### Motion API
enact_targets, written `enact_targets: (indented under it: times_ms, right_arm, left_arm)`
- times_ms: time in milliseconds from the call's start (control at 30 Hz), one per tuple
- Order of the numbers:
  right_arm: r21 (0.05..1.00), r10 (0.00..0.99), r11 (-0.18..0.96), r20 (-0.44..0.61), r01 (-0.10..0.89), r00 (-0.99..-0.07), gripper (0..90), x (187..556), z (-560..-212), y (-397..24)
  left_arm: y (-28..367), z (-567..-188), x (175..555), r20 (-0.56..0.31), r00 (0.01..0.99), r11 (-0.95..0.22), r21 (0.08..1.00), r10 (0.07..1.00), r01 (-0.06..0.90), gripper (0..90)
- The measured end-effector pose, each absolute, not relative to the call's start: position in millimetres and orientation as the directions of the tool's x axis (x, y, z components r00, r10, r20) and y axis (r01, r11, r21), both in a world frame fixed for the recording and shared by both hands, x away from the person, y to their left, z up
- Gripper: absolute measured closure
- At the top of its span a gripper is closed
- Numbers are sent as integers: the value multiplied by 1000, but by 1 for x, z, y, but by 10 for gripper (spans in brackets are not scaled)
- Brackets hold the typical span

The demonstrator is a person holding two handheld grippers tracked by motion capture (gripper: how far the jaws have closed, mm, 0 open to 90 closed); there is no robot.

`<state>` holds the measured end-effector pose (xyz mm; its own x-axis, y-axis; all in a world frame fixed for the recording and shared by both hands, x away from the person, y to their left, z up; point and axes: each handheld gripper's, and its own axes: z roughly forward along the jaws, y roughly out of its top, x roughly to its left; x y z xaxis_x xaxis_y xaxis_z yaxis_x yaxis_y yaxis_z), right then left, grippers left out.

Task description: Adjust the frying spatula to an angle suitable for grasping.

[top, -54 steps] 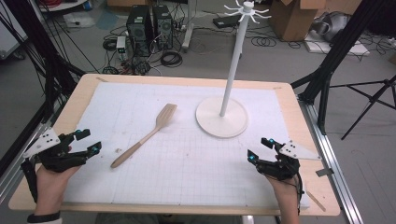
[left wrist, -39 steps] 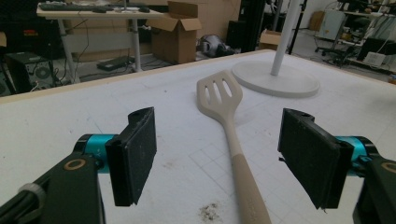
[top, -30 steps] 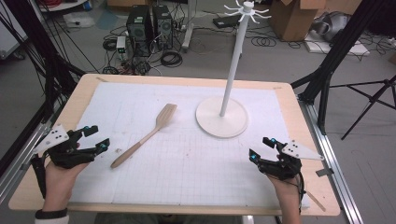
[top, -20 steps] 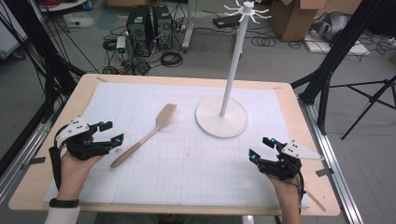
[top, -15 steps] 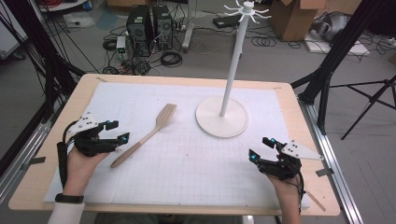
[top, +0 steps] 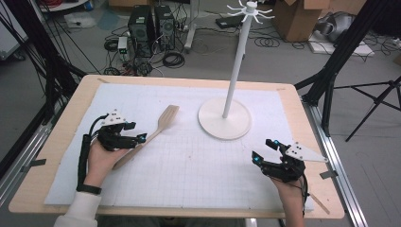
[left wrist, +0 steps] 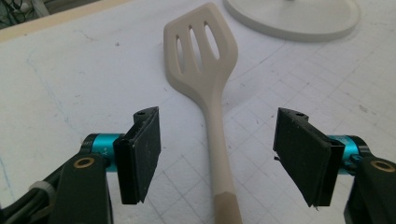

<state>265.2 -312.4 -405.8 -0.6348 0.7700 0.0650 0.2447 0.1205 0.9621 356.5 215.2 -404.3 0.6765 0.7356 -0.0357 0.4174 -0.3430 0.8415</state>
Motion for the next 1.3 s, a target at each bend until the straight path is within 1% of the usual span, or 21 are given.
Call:
enact_targets:
  times_ms: [167,233,400,467,500,667,700,800,933,1000,1100,1167,1200,1233,1300]
  right_arm:
    - [963,770,114,69,243,-634,241,265,-405,-313]
    - [964,770,108,72,241,-633,241,265,-405,-315]
    - [965,771,106,71,238,-633,241,264,-404,-316]
    - [965,772,101,78,242,-631,241,264,-404,-317]
    - [965,771,98,80,242,-631,241,263,-404,-317]
    - [967,772,93,79,236,-631,241,263,-403,-319]
    - [967,772,89,85,240,-629,241,263,-403,-319]
    - [967,773,91,82,237,-629,241,263,-403,-319]
    - [968,771,90,81,235,-632,241,263,-402,-319]
    - [968,771,90,80,233,-631,241,263,-403,-319]
    - [968,771,91,81,235,-631,241,264,-403,-318]
    - [968,771,92,78,232,-632,241,264,-403,-319]
    - [968,771,92,78,232,-632,241,264,-403,-319]
    - [968,772,89,81,234,-630,241,263,-402,-320]
    - [969,772,87,81,232,-630,241,263,-402,-320]
  left_arm:
    - [205,-410,365,-43,674,-369,810,738,455,341]
    - [199,-413,370,-49,666,-380,790,744,482,370]
    - [191,-417,377,-62,662,-397,757,747,519,401]
    - [187,-419,379,-60,658,-405,745,751,530,445]
    - [185,-422,381,-66,647,-408,727,760,553,458]
    - [183,-426,383,-57,643,-427,703,763,569,512]
    - [182,-427,382,-38,637,-439,693,770,573,531]
    - [181,-429,384,-44,626,-437,677,779,592,541]
    - [178,-431,385,-27,622,-444,677,782,588,556]
    - [177,-431,385,-13,624,-454,675,781,582,581]
    - [176,-431,383,-8,623,-456,674,782,581,688]
    - [175,-430,383,-8,628,-461,672,778,580,729]
    - [175,-431,382,-10,635,-463,674,773,575,729]
    - [174,-430,381,-3,638,-471,671,770,573,770]
    - [173,-430,381,4,637,-473,673,771,568,774]
